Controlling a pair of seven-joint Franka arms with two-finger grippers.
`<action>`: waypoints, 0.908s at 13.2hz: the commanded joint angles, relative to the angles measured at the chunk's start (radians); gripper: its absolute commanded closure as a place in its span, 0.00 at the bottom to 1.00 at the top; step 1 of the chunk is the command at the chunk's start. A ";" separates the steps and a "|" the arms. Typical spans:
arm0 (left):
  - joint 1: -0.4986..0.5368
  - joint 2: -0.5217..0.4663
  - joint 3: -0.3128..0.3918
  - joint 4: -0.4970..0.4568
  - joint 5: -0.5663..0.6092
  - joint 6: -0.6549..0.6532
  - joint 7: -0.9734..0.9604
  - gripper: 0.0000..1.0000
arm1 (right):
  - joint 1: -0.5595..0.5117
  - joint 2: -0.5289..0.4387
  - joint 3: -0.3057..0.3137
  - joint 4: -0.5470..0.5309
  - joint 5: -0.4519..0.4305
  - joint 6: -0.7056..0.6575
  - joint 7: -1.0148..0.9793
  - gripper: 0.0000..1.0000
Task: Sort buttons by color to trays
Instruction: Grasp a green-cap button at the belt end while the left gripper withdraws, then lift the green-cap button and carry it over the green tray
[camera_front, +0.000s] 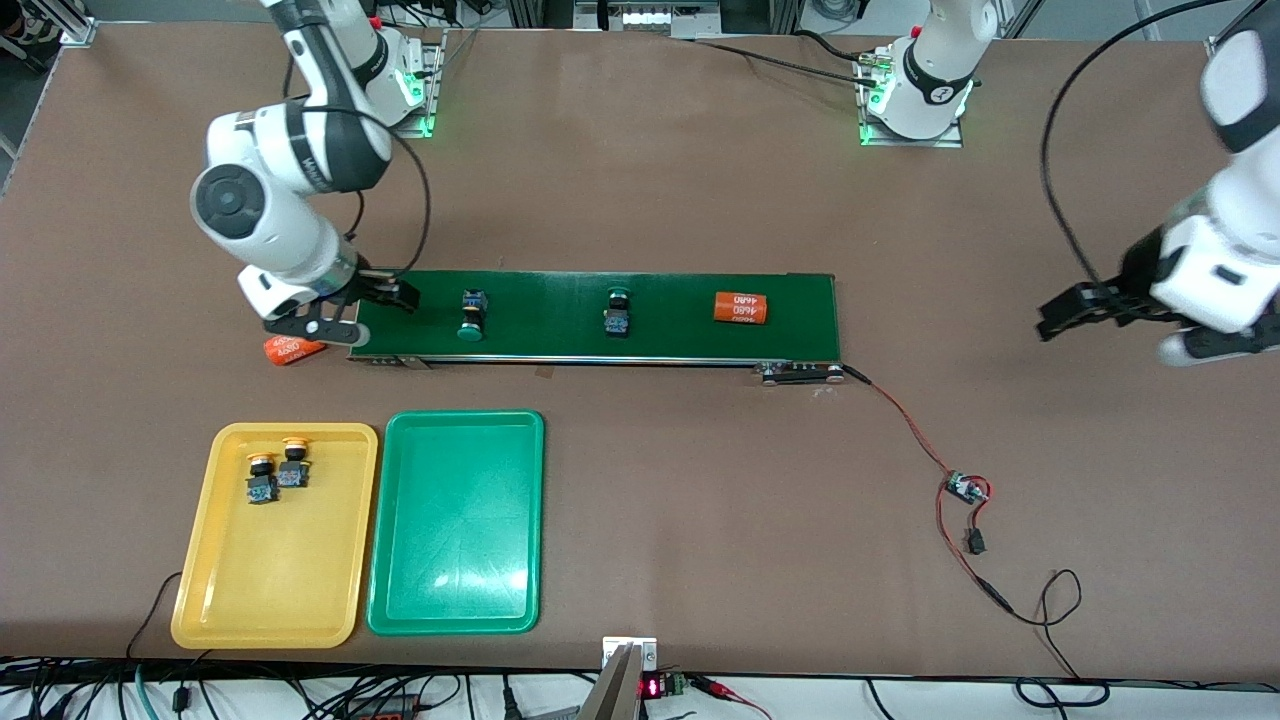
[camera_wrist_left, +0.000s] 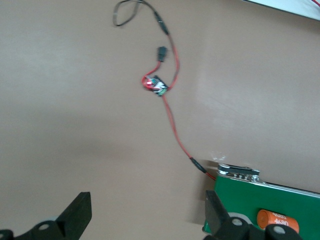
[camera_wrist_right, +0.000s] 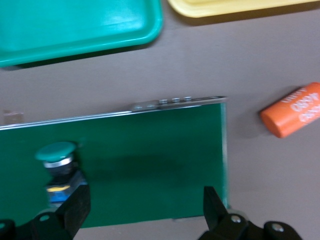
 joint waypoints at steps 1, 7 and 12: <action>-0.174 0.002 0.206 0.068 -0.028 -0.089 0.056 0.00 | 0.021 -0.024 -0.007 -0.047 -0.022 0.059 0.000 0.00; -0.193 0.028 0.271 0.157 -0.061 -0.152 0.127 0.00 | 0.040 0.004 -0.004 -0.047 -0.022 0.072 -0.044 0.00; -0.203 0.025 0.265 0.137 -0.049 -0.126 0.128 0.00 | 0.049 0.060 -0.002 -0.047 -0.022 0.118 -0.043 0.00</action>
